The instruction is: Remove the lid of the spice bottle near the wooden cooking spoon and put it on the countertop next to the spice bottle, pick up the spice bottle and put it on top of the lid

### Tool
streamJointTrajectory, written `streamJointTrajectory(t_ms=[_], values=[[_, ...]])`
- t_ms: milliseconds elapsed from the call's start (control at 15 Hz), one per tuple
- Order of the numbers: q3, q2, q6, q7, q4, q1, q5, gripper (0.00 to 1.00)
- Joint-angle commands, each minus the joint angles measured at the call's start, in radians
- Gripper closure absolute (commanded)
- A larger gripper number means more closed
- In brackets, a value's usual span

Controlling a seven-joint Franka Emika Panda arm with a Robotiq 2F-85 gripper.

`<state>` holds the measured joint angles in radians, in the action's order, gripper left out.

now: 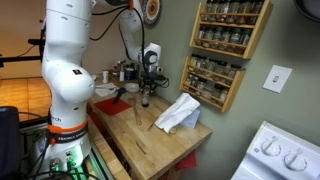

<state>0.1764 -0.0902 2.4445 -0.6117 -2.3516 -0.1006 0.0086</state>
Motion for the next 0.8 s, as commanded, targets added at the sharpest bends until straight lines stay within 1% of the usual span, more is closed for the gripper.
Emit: streamJointTrajectory(t_ms=[0,67,267,733], values=[[-0.003,0.033,0.081,-0.003,-0.054,0.002,0.058,0.72],[-0.002,0.032,0.1,-0.01,-0.058,0.002,0.072,0.72],[-0.004,0.023,0.108,0.008,-0.065,-0.001,0.059,0.72],[-0.001,0.022,0.133,0.0,-0.068,0.0,0.07,0.72]])
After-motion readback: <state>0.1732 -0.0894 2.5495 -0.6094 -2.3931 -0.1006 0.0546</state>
